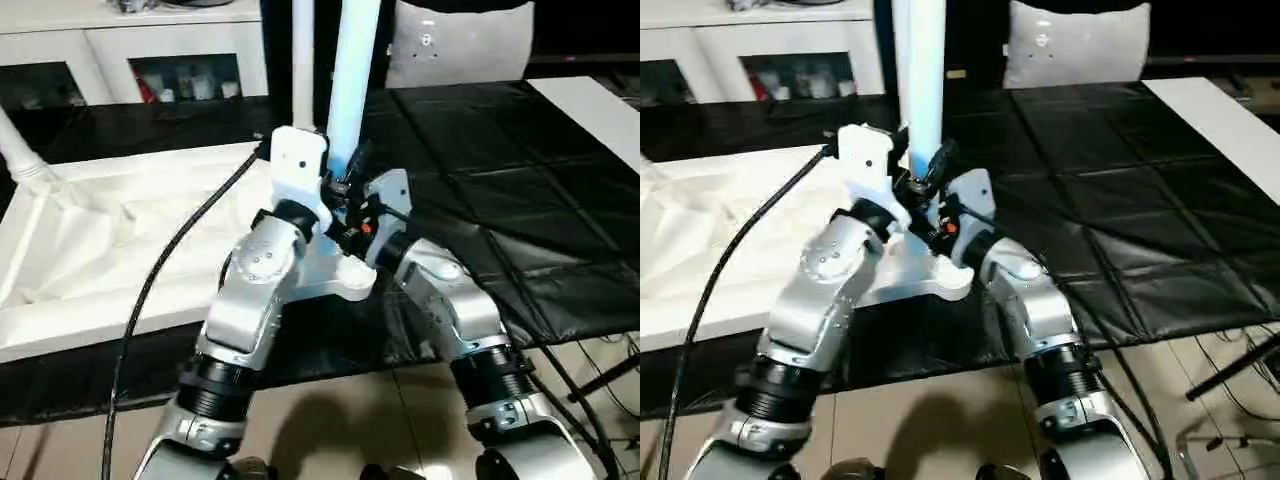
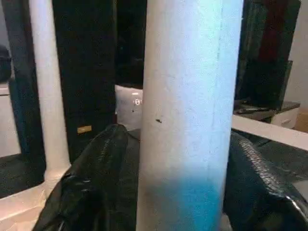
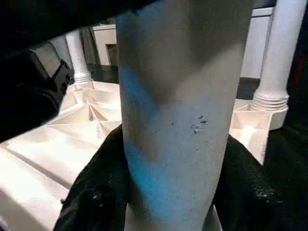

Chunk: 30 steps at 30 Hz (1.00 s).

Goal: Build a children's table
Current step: Pick table leg

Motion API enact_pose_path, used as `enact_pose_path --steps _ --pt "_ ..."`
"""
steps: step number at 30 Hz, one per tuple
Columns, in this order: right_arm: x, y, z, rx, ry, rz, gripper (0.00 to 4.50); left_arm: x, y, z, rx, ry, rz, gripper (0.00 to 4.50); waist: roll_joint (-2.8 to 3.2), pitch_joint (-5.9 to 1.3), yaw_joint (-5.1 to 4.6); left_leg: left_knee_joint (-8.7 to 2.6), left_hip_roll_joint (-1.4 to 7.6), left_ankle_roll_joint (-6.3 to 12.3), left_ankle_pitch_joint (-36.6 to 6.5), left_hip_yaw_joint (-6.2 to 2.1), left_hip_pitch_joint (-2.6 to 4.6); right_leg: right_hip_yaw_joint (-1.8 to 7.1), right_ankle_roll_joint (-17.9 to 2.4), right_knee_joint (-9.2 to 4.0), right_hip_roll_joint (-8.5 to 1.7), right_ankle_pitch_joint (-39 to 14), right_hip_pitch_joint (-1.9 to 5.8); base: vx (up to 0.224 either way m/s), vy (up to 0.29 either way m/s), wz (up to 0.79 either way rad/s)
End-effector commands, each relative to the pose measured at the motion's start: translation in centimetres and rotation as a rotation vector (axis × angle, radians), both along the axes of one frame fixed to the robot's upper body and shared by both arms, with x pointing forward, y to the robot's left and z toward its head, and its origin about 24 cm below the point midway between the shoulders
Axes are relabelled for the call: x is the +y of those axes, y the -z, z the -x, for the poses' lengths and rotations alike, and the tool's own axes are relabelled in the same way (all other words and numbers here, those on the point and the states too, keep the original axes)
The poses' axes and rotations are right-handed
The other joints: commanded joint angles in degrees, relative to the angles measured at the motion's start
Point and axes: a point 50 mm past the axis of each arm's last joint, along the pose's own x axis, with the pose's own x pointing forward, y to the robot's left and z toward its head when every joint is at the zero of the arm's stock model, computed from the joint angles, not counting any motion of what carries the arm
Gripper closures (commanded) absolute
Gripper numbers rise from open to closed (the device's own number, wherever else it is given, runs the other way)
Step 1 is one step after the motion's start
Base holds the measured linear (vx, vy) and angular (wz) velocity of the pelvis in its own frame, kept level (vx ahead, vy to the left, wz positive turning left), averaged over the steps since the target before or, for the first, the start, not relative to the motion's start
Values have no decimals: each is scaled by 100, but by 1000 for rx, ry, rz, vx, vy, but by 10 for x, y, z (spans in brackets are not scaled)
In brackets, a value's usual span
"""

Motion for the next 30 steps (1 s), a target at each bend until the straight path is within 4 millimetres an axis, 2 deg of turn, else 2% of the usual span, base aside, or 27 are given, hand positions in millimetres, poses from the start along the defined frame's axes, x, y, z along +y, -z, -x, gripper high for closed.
enact_pose_path --steps 1,5,11,15,17,18,19,21,26,30 --pt "1 -8 -4 -40 12 4 260 0 -2 -2 -10 -8 4 191 -68 -461 -11 -405 320 484 -341 -96 -28 404 44 -467 -541 -2119 406 0 0 0" --pt "1 -8 -5 -43 15 7 260 0 -2 -2 -12 -11 21 231 -74 -452 -47 -403 309 500 -373 -91 -35 401 25 -480 -534 -2167 409 0 0 0" --pt "1 -8 -5 -50 19 12 260 0 -1 -3 -8 -12 30 260 -67 -457 -66 -400 322 530 -336 -94 -30 411 -47 -459 -539 -2064 408 0 0 0" --pt "0 -7 -7 -54 39 30 260 0 -1 -4 -9 -12 33 263 -76 -451 -83 -399 312 543 -360 -87 -32 408 -49 -471 -542 -2117 411 0 0 0" --pt "1 -7 -5 -19 -12 -10 260 2 -1 -5 -8 -20 39 264 -87 -454 -92 -399 314 559 -355 -92 -36 406 -44 -463 -540 -2114 419 0 0 0" --pt "1 -7 -5 -16 -13 -10 204 2 -1 -5 -7 -21 39 264 -80 -455 -95 -401 320 565 -346 -96 -37 407 -50 -456 -537 -2097 418 0 0 0" --pt "2 -7 -5 -19 -21 3 190 3 -1 -5 -6 -26 42 264 -76 -458 -99 -397 324 572 -321 -98 -37 407 -67 -453 -535 -2059 416 0 0 0" --pt "1 -5 -5 9 -20 -2 184 3 -1 -6 -3 -34 48 264 -60 -452 -106 -397 323 574 -312 -94 -32 411 -90 -456 -532 -2028 408 0 0 0" --pt "-5 -5 -4 -7 -15 13 129 5 -1 -8 1 -45 45 264 -63 -457 -99 -396 327 585 -328 -98 -28 409 -118 -449 -531 -1995 413 0 0 0" --pt "-10 -8 3 -111 -84 72 94 20 -1 -16 11 -108 33 264 -70 -458 -86 -388 310 595 -303 -92 -34 404 -55 -451 -525 -2005 416 0 0 0"
